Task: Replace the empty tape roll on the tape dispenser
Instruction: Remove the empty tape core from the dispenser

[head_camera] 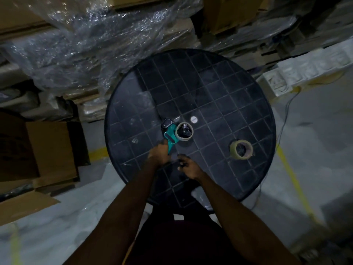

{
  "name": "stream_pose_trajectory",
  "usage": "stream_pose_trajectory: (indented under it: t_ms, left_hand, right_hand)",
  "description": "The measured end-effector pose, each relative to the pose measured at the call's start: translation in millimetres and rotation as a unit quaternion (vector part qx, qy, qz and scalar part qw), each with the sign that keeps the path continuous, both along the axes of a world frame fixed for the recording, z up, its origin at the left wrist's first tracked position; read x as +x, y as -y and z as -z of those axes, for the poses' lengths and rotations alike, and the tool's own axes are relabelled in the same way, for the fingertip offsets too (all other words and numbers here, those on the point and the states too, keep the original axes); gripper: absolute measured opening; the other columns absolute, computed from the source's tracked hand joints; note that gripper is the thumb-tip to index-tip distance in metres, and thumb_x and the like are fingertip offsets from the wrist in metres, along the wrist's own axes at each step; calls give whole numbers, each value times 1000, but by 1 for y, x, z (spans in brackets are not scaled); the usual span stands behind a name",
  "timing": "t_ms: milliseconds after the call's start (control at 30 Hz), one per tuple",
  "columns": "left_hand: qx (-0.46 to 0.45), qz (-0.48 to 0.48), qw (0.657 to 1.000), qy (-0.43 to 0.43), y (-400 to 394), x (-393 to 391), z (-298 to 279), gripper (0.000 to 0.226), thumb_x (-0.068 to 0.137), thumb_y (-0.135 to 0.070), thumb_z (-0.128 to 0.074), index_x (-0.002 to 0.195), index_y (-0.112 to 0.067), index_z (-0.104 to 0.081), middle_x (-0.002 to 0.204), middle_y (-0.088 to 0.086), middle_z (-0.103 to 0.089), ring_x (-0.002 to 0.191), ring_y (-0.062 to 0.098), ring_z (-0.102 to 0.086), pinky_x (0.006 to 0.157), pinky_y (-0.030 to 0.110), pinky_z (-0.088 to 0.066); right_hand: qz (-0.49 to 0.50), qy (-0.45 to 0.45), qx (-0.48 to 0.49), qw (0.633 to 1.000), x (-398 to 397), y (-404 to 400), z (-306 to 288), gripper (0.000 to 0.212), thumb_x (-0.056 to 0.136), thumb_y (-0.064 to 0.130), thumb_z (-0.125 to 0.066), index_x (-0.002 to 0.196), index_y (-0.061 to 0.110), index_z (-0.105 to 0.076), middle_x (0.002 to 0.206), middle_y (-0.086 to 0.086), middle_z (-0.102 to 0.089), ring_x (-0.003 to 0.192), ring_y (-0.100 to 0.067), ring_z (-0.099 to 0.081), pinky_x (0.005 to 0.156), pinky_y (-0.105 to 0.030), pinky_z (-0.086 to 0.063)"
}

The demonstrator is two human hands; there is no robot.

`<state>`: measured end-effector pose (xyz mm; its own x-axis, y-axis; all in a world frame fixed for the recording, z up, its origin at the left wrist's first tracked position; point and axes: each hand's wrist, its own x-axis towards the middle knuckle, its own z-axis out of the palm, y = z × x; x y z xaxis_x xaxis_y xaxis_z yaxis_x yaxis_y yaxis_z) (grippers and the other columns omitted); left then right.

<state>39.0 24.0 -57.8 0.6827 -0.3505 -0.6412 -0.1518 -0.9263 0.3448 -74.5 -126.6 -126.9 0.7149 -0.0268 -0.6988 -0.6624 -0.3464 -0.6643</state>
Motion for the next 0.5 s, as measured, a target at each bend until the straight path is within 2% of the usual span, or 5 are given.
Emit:
stream_pose_trajectory:
  t_ms: [133, 267, 300, 367, 500]
  left_hand:
    - [22, 17, 999, 19, -31, -2, 9, 78, 75, -39, -67, 141, -16, -32, 131, 17, -58, 113, 41, -61, 92, 50, -53]
    - [33, 33, 998, 34, -51, -6, 10, 73, 82, -35, -66, 146, -21, -35, 139, 16, -54, 121, 39, -57, 100, 49, -44]
    - [36, 36, 998, 42, -56, -6, 11, 73, 83, -36, -66, 147, -23, -35, 140, 15, -54, 122, 38, -57, 102, 48, -43]
    - [37, 35, 997, 59, -64, -8, 16, 71, 85, -38, -65, 148, -26, -35, 141, 13, -54, 124, 36, -55, 104, 47, -40]
    - [33, 28, 997, 69, -67, -12, 21, 74, 85, -34, -67, 150, -24, -33, 140, 16, -51, 128, 37, -48, 109, 48, -33]
  right_hand:
    - [80, -15, -21, 996, -10, 17, 40, 48, 83, 2, -68, 129, 4, -54, 79, 3, -55, 86, -21, -53, 94, -50, -48]
    - [133, -1, -14, 991, -1, 13, 2, 33, 87, -1, -63, 120, 0, -56, 79, -10, -58, 54, 1, -52, 63, -25, -49]
    - [152, 8, -8, 988, 2, 12, -3, 34, 87, -5, -62, 120, -4, -54, 85, -12, -57, 53, 3, -53, 62, -20, -48]
    - [182, 20, 7, 983, 8, 8, -11, 42, 84, -11, -63, 124, -6, -50, 97, -11, -58, 68, 3, -56, 63, -7, -47]
    - [209, 42, 38, 976, 15, 4, -15, 43, 84, -6, -67, 124, 2, -53, 105, -7, -65, 90, -14, -63, 70, -7, -49]
